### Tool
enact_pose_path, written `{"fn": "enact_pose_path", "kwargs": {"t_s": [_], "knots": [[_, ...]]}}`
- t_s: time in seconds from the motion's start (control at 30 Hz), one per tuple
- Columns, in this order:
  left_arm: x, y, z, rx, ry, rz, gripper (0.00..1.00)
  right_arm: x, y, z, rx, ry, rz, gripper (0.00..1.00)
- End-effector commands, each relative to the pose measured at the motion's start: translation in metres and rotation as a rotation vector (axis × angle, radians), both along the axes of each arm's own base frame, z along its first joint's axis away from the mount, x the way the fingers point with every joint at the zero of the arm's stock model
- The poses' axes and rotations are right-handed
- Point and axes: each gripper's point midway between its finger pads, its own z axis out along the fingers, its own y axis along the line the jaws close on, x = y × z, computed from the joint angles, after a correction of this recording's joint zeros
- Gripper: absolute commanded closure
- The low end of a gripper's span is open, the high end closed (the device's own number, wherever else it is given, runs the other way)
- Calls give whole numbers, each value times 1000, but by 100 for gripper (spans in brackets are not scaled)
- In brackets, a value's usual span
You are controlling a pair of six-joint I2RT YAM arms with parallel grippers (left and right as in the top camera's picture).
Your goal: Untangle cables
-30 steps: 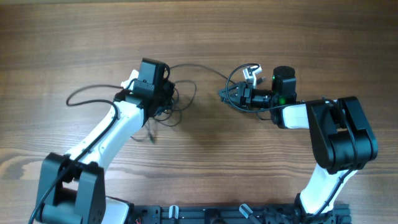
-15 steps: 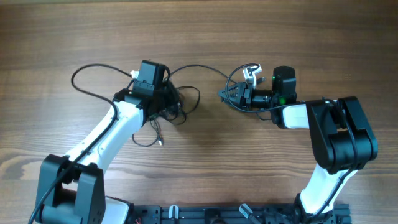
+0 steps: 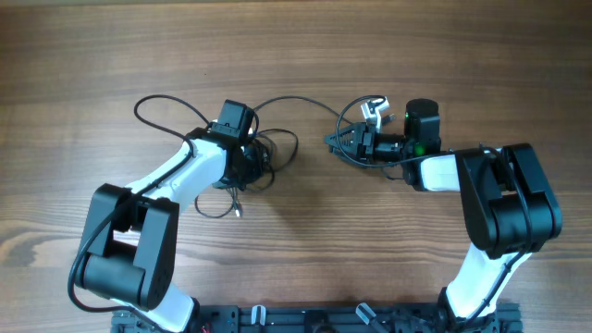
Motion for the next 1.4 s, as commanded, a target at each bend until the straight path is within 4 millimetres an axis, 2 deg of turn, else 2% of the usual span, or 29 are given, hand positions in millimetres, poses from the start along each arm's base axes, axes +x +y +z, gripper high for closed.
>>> {"fn": "enact_pose_path", "kwargs": {"t_s": [0.0,0.1,0.23,0.3,0.37,0.43,0.5,0.57,0.67,0.73,0.8,0.93,1.07,1.17,1.23,1.33,1.37], "knots": [[6,-2,7,-12,-27,13,96,-4,1,-1,-3,-7,12,34],[4,-17,18,-108,-25,57,96,-5,3,-2,-6,-1,15,34],[13,-26,61,-150,-148,38,96,-6,16,-7,-44,-8,6,33],[18,-22,85,-150,-229,50,96,-4,25,-14,-87,-20,-18,33],[24,-11,110,-125,-319,102,84,-3,40,-19,-138,-60,-29,31],[27,-2,125,-101,-379,129,78,0,57,-14,-164,-144,-2,32],[28,4,134,-92,-409,167,78,10,75,-12,-233,-171,11,35],[29,10,134,-92,-412,231,78,18,86,-16,-356,-214,39,36],[34,30,135,-101,-413,359,76,39,84,-18,-646,-316,52,35],[37,46,135,-112,-411,456,70,53,86,-7,-726,-410,53,34],[39,58,135,-123,-408,519,68,60,87,-3,-739,-434,32,32],[40,68,134,-145,-398,549,66,47,102,-14,-729,-446,96,37],[40,70,134,-144,-398,553,60,27,133,-26,-747,-508,163,38],[40,69,134,-144,-398,554,61,12,146,-43,-753,-497,209,50],[40,68,134,-150,-394,551,62,6,149,-53,-761,-479,225,65],[39,61,133,-185,-375,533,68,10,144,-62,-790,-413,162,86],[38,59,132,-190,-369,521,69,10,144,-62,-788,-400,153,90]]}}
